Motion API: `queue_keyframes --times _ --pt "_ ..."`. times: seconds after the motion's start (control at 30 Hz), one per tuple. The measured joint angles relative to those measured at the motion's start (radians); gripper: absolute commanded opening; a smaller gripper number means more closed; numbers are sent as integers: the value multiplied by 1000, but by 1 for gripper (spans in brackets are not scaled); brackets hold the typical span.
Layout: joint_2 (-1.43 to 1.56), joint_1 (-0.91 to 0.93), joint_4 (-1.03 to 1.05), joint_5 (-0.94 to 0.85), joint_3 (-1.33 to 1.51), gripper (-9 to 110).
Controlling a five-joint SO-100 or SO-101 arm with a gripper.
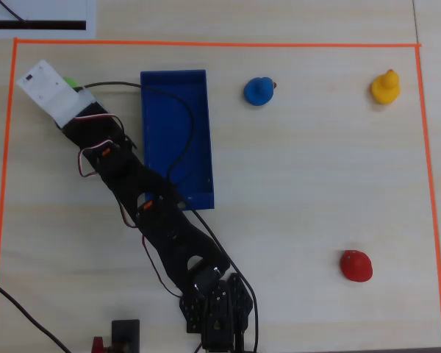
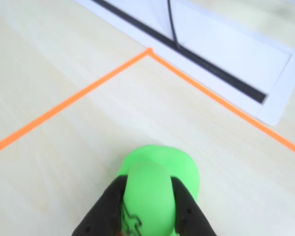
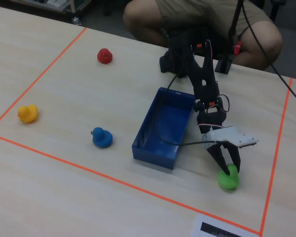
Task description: Grasp green duck and put it into box.
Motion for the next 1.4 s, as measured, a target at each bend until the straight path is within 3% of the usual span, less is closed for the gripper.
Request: queue_keyframes --times 0.37,1.17,1.4 --pt "362 103 344 77 -20 0" --pt "1364 390 448 26 1068 0" --pt "1417 393 495 83 1138 19"
